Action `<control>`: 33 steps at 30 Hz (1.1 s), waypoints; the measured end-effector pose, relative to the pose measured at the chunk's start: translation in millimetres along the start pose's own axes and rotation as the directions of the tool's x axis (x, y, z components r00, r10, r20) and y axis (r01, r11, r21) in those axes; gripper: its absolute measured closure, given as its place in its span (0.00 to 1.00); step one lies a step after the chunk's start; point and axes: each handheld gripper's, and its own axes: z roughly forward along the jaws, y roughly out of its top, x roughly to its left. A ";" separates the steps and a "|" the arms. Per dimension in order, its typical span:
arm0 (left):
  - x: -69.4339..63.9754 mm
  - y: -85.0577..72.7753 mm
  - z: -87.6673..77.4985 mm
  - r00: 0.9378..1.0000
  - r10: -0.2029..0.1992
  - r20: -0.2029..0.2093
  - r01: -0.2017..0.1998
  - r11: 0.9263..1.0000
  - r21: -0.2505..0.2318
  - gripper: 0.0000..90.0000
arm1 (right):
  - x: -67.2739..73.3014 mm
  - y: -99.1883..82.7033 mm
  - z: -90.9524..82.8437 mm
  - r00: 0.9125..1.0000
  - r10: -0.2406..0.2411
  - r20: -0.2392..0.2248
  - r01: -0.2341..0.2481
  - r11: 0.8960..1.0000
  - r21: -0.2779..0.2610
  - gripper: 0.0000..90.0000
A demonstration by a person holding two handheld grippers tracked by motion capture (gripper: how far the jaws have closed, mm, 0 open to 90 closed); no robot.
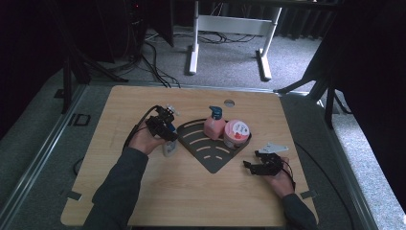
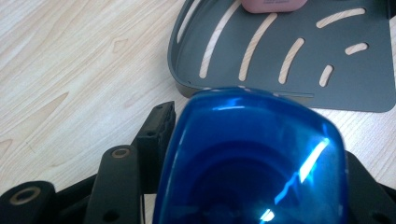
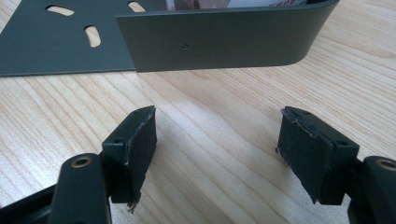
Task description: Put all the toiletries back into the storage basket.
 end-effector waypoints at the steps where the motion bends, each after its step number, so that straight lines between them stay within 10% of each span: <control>1: -0.1 0.4 0.3 1.000 0.004 -0.001 -0.004 1.000 0.006 0.54 | 0.0 0.0 0.0 1.000 0.000 0.000 0.000 1.000 0.000 0.31; 33: 2.9 2.1 1.2 0.999 0.024 0.037 -0.027 0.996 0.087 0.59 | 0.0 0.0 0.0 1.000 0.000 -0.001 0.000 1.000 0.000 0.31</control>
